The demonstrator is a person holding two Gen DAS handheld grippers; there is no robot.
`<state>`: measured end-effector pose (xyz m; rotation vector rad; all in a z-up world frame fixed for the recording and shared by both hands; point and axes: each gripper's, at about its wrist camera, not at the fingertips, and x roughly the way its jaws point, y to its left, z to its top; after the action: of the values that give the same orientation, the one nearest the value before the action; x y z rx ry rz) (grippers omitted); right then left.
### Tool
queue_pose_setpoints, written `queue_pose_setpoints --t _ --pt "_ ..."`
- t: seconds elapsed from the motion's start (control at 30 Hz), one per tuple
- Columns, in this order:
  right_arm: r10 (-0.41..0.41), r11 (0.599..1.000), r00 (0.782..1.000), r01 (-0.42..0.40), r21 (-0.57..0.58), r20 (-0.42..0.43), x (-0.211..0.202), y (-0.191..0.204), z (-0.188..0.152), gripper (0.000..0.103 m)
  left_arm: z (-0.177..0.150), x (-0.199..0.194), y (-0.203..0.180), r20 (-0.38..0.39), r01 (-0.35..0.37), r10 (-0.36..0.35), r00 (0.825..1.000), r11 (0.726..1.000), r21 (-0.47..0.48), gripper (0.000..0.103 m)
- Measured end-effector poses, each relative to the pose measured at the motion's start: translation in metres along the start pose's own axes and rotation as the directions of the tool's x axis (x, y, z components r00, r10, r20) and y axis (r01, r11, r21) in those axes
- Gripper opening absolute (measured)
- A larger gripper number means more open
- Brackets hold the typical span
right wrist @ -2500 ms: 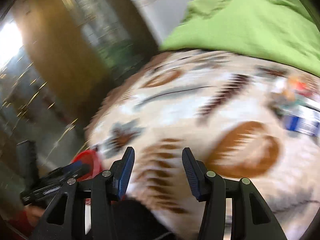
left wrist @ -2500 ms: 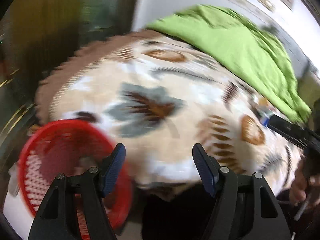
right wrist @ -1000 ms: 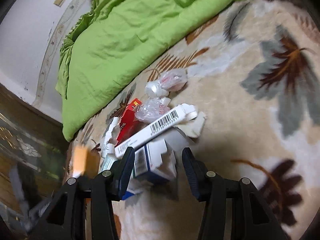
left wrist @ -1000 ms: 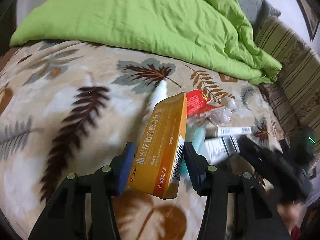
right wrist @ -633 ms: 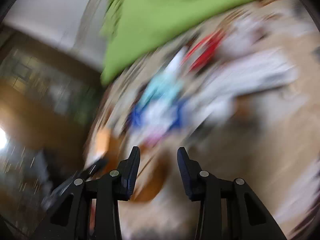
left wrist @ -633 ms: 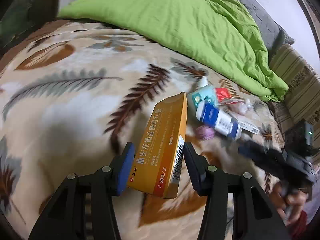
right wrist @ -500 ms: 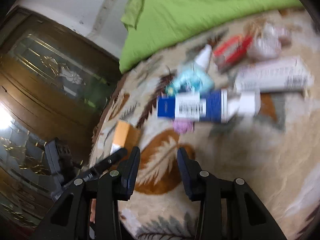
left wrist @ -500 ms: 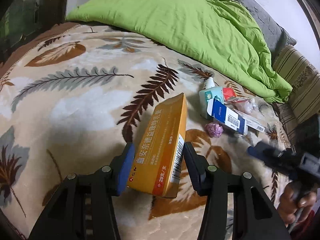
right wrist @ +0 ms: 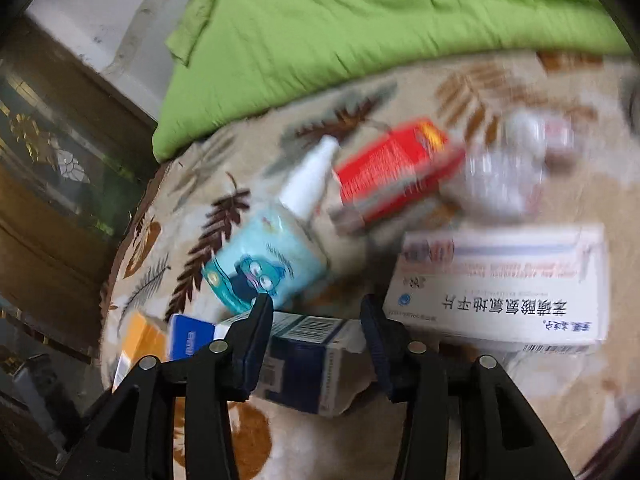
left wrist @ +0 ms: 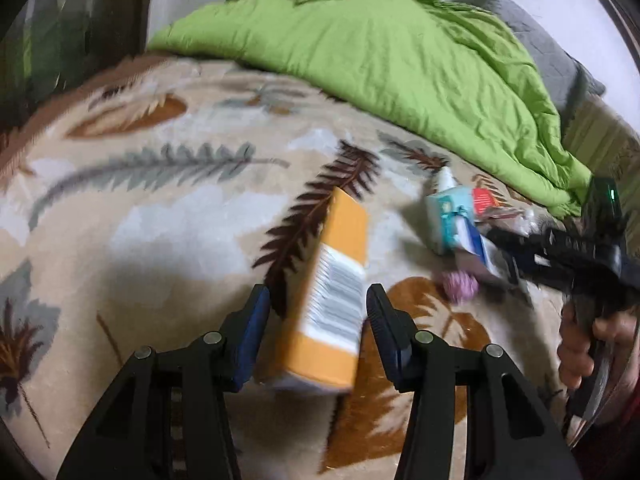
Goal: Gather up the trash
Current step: 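Grasp the purple crumpled wrapper with the right gripper while the left lifts the orange box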
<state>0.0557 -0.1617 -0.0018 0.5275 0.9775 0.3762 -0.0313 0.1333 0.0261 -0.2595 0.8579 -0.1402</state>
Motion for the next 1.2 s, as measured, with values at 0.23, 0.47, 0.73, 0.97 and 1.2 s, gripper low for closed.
queue_pose_setpoints --t 0.23,0.47,0.73,0.97,1.2 --pt "0.250 0.964 0.963 -0.239 0.116 -0.100 -0.016 0.005 -0.051 0.067 0.000 0.003 0.001 -0.002 -0.007 0.007 1.000 1.000 0.006 0.049" --pt "0.113 0.984 0.994 -0.114 -0.136 -0.010 -0.056 0.052 -0.075 0.068 0.000 0.003 0.003 -0.005 -0.009 0.009 1.000 1.000 0.000 0.049" --pt "0.029 0.926 0.997 -0.053 -0.373 -0.069 -0.067 0.100 -0.145 0.064 -0.001 0.004 0.003 -0.005 -0.014 0.014 1.000 1.000 0.001 0.049" --pt "-0.070 0.889 0.995 0.031 -0.457 -0.070 -0.033 0.106 -0.167 0.026 0.001 0.004 0.010 -0.002 -0.013 0.013 1.000 1.000 0.001 0.026" --pt "-0.020 0.862 0.984 0.106 -0.495 0.177 -0.072 0.112 -0.164 0.026 0.003 -0.013 0.004 0.087 -0.008 0.006 0.996 1.000 0.022 0.025"
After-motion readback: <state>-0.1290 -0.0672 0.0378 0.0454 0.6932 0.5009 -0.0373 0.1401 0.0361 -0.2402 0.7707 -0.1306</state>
